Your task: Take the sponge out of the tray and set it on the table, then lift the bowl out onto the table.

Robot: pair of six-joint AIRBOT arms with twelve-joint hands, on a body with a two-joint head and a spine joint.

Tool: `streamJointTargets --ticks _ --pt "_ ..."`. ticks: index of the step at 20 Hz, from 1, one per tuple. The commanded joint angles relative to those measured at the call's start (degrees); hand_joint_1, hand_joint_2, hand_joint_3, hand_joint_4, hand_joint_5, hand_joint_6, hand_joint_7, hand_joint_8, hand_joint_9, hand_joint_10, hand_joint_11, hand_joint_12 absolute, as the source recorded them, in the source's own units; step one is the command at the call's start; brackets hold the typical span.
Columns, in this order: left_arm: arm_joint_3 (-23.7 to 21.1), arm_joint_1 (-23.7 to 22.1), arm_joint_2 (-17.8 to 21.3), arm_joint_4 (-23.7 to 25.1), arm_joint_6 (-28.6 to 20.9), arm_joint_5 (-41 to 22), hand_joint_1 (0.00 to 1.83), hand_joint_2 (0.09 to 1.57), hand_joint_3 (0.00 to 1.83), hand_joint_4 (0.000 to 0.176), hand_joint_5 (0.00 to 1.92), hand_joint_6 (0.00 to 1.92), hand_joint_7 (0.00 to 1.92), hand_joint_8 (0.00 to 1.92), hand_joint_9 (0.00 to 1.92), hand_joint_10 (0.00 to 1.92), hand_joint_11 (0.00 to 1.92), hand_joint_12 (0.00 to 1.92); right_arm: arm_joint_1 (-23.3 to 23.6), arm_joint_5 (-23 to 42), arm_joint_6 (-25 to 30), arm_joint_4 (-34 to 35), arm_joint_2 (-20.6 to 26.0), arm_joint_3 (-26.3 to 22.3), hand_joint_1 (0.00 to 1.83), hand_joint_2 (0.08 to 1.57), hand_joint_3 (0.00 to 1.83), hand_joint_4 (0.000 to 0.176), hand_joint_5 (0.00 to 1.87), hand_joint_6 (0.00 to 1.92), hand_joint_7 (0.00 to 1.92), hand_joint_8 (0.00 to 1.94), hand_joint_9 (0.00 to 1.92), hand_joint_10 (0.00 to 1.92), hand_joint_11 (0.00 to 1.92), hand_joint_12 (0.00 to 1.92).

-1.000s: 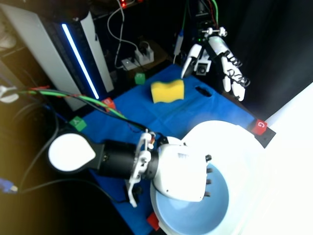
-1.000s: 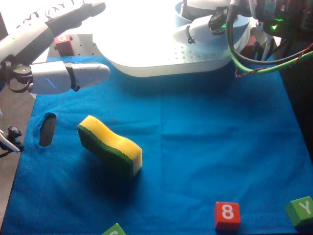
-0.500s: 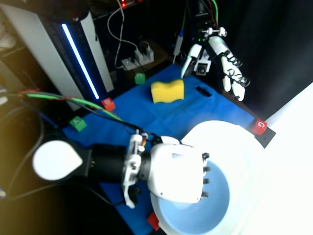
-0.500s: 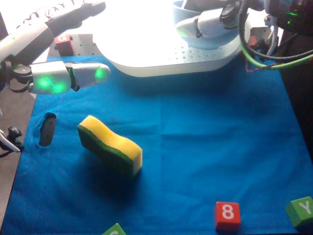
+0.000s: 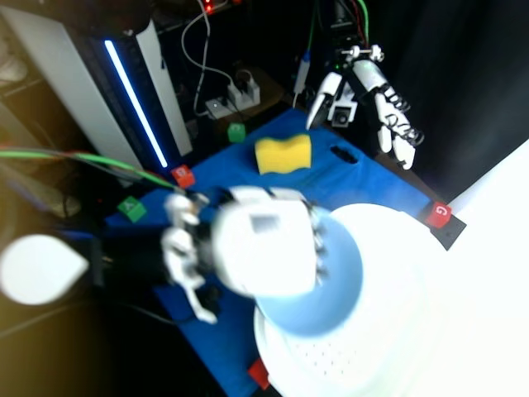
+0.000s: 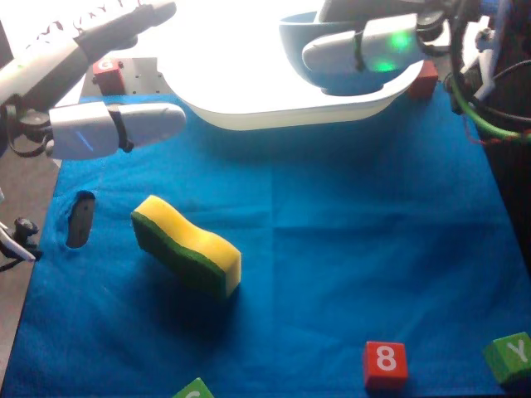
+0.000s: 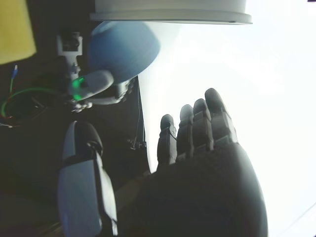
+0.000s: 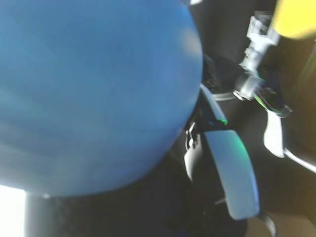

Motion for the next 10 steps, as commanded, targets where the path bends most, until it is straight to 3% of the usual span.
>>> streamJointTargets --ticks 1,2,3,4,5,6,7,8,9,10 --pt "-0.11 -0.27 0.56 -1.18 -0.36 -7.64 0.57 0.98 0.00 0.097 0.22 0.00 0.15 0.00 0.11 0.00 0.00 0.52 0.03 5.90 -0.32 4.74 0.49 -1.13 0.44 1.57 0.01 0.176 1.14 1.92 1.52 1.94 1.66 1.92 1.67 1.92" --pt "-0.29 -0.12 0.70 -1.40 -0.36 -7.86 0.56 0.99 0.00 0.083 0.22 0.00 0.15 0.00 0.12 0.00 0.00 0.54 -0.67 7.97 -0.81 5.03 1.97 -3.68 0.38 1.57 0.01 0.175 1.12 1.92 1.50 1.94 1.65 1.92 1.65 1.92" --pt "-0.47 0.09 0.85 -1.59 -0.36 -8.08 0.55 0.99 0.00 0.080 0.21 0.00 0.15 0.00 0.11 0.00 0.00 0.53 -1.91 9.90 -1.65 5.50 3.51 -6.59 0.50 1.54 0.01 0.168 1.10 1.92 1.49 1.94 1.64 1.92 1.63 1.92" --pt "-0.54 0.19 0.89 -1.69 -0.36 -8.16 0.55 0.98 0.00 0.087 0.21 0.00 0.15 0.00 0.11 0.00 0.00 0.50 -2.60 10.49 -2.20 5.77 4.06 -8.09 0.41 1.55 0.01 0.159 1.06 1.92 1.49 1.94 1.64 1.92 1.61 1.92" --pt "-0.60 0.37 0.90 -1.84 -0.36 -8.30 0.54 0.98 0.00 0.084 0.22 0.00 0.16 0.00 0.12 0.00 0.00 0.53 -4.34 11.43 -2.69 5.96 4.58 -9.97 0.37 1.57 0.02 0.148 0.88 1.92 1.47 1.94 1.63 1.92 1.61 1.92" --pt "-0.66 0.51 0.92 -1.94 -0.36 -8.32 0.55 0.97 0.00 0.086 0.23 0.00 0.16 0.00 0.13 0.00 0.00 0.59 -5.80 12.42 -2.73 6.25 4.72 -10.88 0.29 1.57 0.04 0.156 0.78 1.92 1.50 1.94 1.67 1.92 1.66 1.92" --pt "-0.73 0.61 1.01 -2.01 -0.36 -8.35 0.55 0.98 0.00 0.079 0.22 0.00 0.15 0.00 0.13 0.00 0.00 0.58 -7.03 13.06 -2.73 6.28 4.84 -11.86 0.06 1.56 0.03 0.172 0.52 1.92 1.48 1.94 1.69 1.92 1.69 1.92" --pt "-0.84 0.68 1.11 -2.11 -0.36 -8.43 0.56 0.98 0.00 0.080 0.22 0.00 0.17 0.00 0.13 0.00 0.00 0.56 -8.00 13.24 -2.73 6.20 4.95 -12.73 0.52 1.50 0.03 0.088 0.43 1.92 1.42 1.94 1.65 1.92 1.69 1.92" --pt "-0.92 0.73 1.20 -2.25 -0.36 -8.55 0.56 0.98 0.00 0.081 0.22 0.00 0.17 0.01 0.14 0.00 0.00 0.56 -9.01 13.29 -2.73 6.20 4.98 -13.42 0.64 1.47 0.01 0.104 0.44 1.89 1.40 1.94 1.61 1.92 1.64 1.92" --pt "-0.99 0.77 1.24 -2.34 -0.36 -8.69 0.57 0.98 0.00 0.089 0.22 0.00 0.18 0.00 0.14 0.00 0.00 0.54 -10.27 13.28 -2.73 6.21 4.86 -13.66 0.63 1.49 0.01 0.071 0.84 1.91 1.48 1.94 1.65 1.92 1.68 1.92"
